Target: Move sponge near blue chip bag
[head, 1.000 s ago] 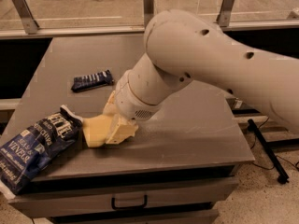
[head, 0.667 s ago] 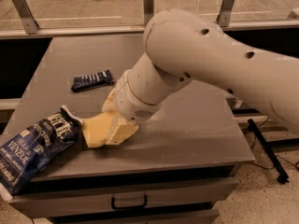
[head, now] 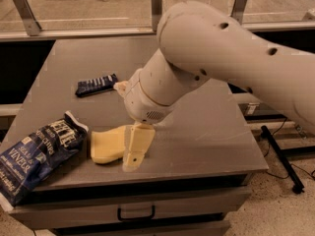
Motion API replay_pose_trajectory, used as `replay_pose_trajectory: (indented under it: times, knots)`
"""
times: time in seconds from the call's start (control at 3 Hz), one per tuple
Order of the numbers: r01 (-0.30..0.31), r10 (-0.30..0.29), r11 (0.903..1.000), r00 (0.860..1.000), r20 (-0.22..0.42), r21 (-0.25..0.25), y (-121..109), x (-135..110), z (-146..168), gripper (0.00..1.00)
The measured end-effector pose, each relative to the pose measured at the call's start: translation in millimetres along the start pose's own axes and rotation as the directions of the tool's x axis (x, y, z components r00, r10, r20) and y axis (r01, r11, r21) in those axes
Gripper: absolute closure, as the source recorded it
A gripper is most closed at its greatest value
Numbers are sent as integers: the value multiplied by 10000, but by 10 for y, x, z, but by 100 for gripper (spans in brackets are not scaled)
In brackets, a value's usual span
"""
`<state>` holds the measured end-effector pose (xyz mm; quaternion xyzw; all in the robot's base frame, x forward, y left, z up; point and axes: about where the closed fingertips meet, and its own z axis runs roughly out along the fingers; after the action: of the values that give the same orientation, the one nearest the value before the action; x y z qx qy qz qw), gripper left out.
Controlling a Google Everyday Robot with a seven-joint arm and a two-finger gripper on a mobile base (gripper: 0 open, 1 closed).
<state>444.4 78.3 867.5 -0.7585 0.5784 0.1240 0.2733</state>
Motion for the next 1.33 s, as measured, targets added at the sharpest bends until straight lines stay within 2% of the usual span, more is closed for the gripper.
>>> replay_pose_trajectory:
  times: [0.33,0.67,1.0,1.33]
  knots:
    - [-112,103,9996,9994,338,260,-62,144,-279,0]
    - [-247,241,9975,9997,99,667,-93,321,-568,0]
    - [-595,673,9952,9925,-1018,772,-82,522,-699,0]
    - [-1083,1202,9895,9842,-1296,954,-107,589,-707,0]
